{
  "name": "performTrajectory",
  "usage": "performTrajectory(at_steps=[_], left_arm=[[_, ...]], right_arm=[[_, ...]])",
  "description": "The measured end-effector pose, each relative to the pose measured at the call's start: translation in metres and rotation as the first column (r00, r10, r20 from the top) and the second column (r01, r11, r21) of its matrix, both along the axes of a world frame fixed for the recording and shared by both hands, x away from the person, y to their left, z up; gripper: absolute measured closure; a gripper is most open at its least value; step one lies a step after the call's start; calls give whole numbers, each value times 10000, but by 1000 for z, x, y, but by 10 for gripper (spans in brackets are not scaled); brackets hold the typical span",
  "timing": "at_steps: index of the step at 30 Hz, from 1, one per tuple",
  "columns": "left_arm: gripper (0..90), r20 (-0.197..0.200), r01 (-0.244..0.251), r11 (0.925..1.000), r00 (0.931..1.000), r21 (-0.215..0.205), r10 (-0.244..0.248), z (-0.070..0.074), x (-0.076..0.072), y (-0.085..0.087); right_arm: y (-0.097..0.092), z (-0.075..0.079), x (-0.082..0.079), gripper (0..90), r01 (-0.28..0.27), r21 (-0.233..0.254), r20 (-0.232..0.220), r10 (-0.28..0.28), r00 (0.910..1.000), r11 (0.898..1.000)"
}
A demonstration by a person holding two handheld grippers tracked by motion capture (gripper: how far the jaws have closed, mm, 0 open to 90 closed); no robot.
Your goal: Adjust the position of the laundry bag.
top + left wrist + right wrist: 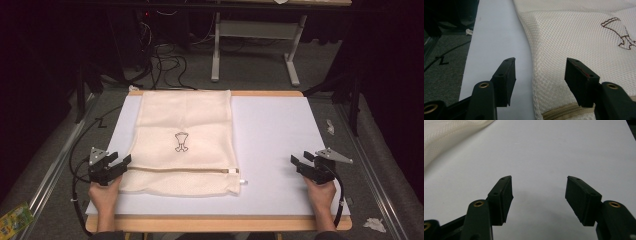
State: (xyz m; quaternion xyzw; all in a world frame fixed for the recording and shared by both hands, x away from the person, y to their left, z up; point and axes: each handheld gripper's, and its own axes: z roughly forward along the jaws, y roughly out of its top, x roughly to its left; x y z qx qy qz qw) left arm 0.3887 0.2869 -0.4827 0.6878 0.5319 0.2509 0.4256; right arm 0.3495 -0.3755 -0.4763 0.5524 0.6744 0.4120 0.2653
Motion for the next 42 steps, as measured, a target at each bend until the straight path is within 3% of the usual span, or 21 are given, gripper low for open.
performTrajectory(at_steps=[13, 17, 19, 25, 28, 30, 38, 42], left_arm=[[394, -3, -31, 10000, 10000, -72, 31, 0, 0, 0], [369, -221, -47, 10000, 9997, -82, 46, 0, 2, 1], [327, -66, -34, 9999, 10000, 118, 35, 0, 1, -1], [325, -81, 46, 10000, 10000, -55, -47, 0, 1, 1], [316, -417, -68, 9998, 9991, 208, 77, 0, 5, -2], [315, -325, 15, 9993, 9995, 385, -3, 1, 3, -5], [312, -626, 112, 9999, 9980, -126, -119, 1, 0, 2], [308, -559, 244, 9997, 9981, 38, -242, 3, -2, 0]], right_arm=[[1, 0, 0, 392, -7, -77, 14, 7, 10000, 10000], [0, 0, 0, 392, 2, -99, -3, -2, 10000, 10000], [1, 0, 0, 393, 30, -67, -14, -30, 10000, 10000], [2, 0, -1, 395, -19, -157, 15, 20, 10000, 9999], [2, 1, 2, 418, -264, -186, -109, 262, 9996, 9995], [3, 2, 2, 427, -258, -410, -209, 250, 9995, 9988], [10, 4, 0, 431, -275, -474, -118, 270, 9996, 9985], [13, 3, -2, 428, -230, -172, -160, 228, 9996, 9996]])
